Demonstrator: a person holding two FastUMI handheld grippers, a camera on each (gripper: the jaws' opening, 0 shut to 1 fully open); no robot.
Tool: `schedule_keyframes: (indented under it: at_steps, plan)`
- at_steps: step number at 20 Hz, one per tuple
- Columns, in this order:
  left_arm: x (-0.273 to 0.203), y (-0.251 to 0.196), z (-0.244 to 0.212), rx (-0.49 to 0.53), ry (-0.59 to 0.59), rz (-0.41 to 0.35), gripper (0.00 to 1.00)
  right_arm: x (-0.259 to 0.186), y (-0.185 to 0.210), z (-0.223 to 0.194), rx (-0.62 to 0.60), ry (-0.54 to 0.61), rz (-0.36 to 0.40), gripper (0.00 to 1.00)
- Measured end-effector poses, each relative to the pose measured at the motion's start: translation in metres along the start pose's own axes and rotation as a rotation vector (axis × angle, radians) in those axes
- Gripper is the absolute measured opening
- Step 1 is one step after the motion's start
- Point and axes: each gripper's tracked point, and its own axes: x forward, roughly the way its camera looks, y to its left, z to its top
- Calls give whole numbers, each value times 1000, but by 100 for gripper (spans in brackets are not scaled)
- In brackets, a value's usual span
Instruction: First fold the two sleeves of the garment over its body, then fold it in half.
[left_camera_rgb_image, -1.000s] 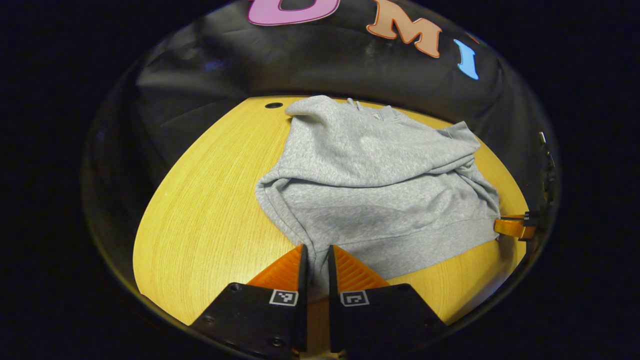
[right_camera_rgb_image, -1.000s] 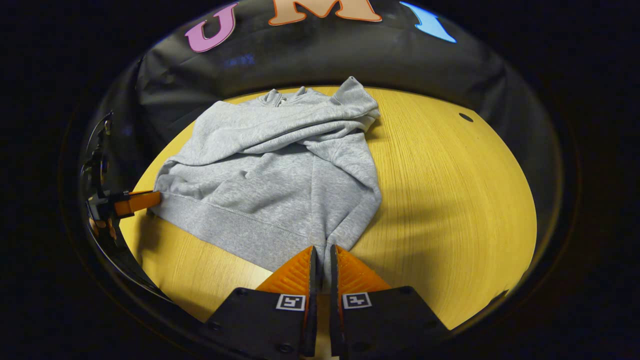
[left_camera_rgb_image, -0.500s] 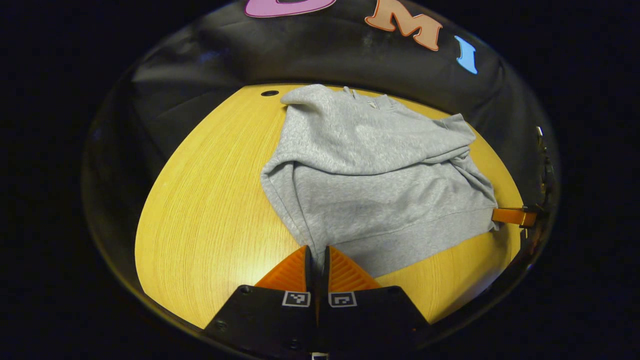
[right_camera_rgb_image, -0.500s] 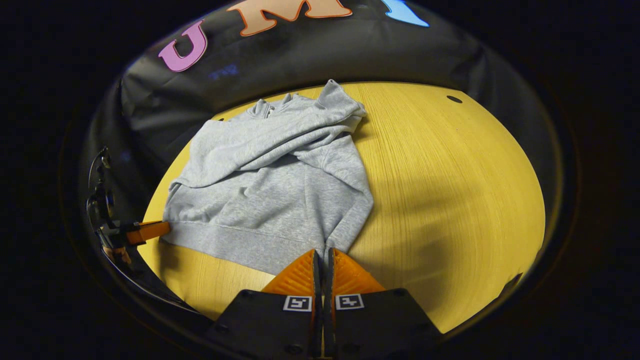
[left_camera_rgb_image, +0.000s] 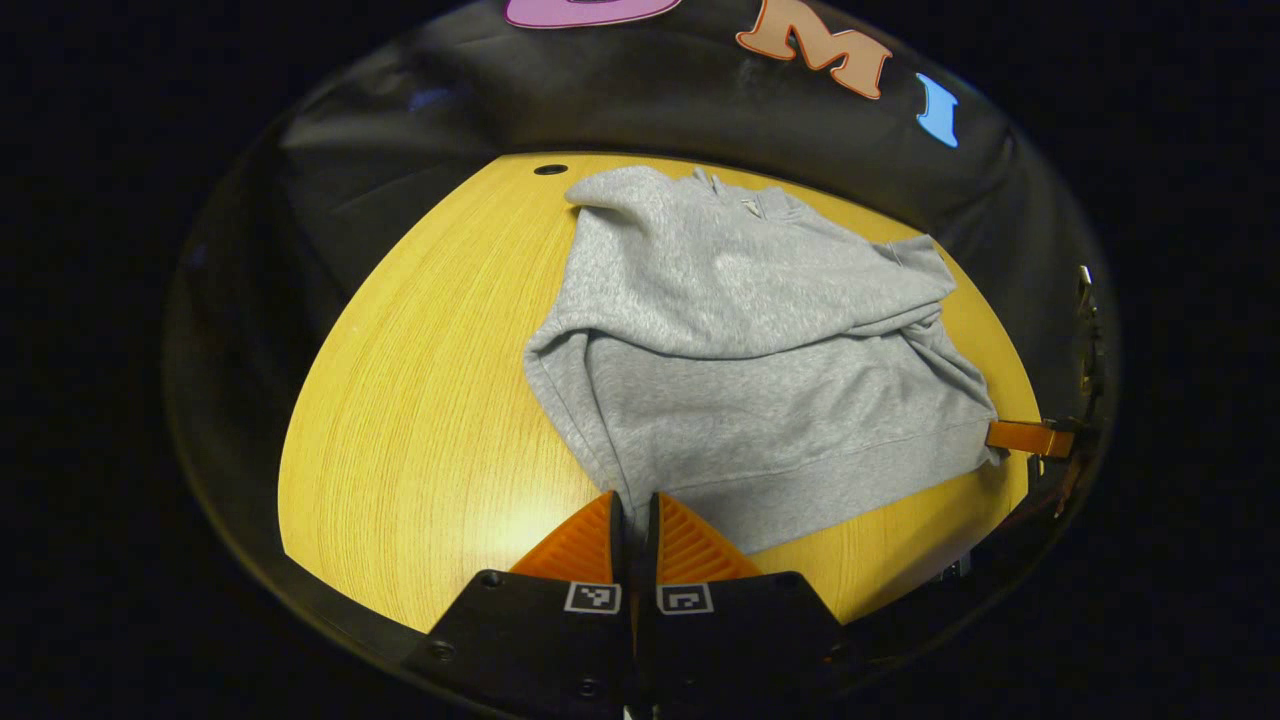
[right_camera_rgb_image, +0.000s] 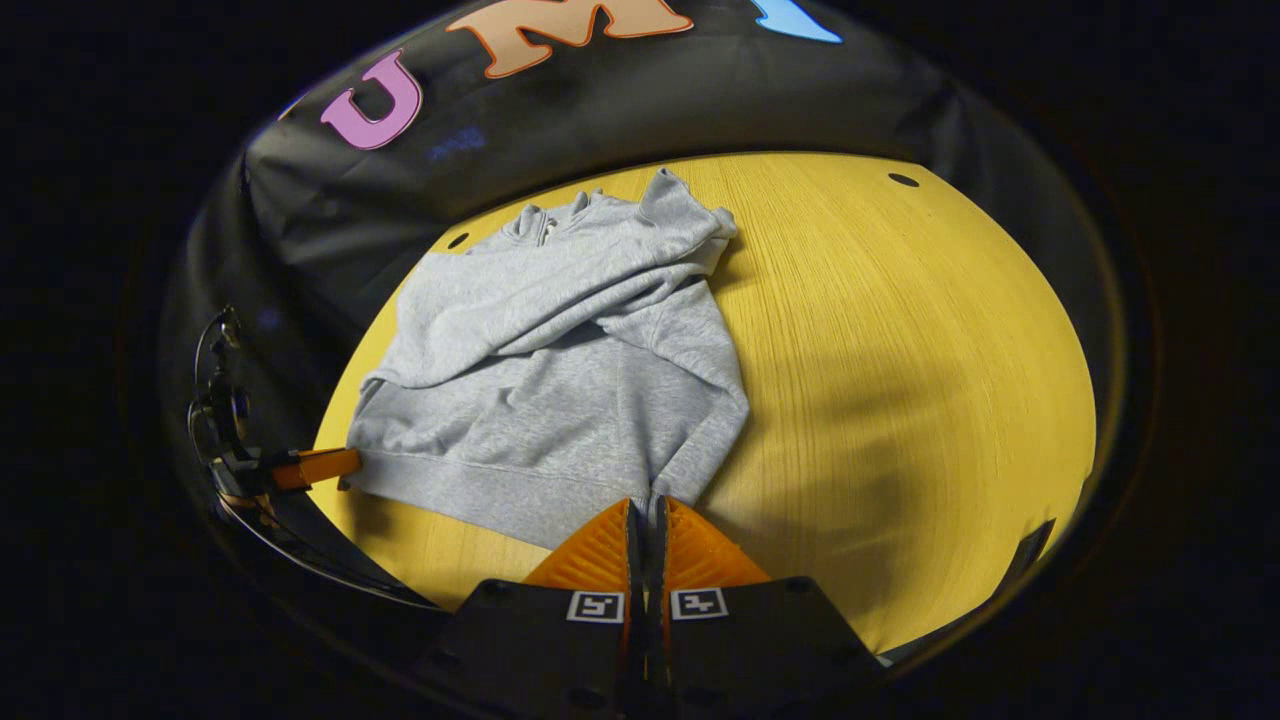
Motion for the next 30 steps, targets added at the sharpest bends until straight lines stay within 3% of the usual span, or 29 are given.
schedule_keyframes:
  at_steps: [7, 23, 27, 30]
  plan:
    - [-14, -5, 44, -71, -57, -42, 0, -16, 23, 44, 137, -41, 103, 3]
    - [-3, -11, 138, -116, -122, -112, 0, -15, 40, 153, 370, -146, 247, 3]
    - [20, -6, 153, -163, -93, -120, 0, 11, 36, 170, 486, -120, 251, 3]
    - [39, 1, 158, -197, -70, -123, 0, 39, 25, 174, 516, -108, 206, 3]
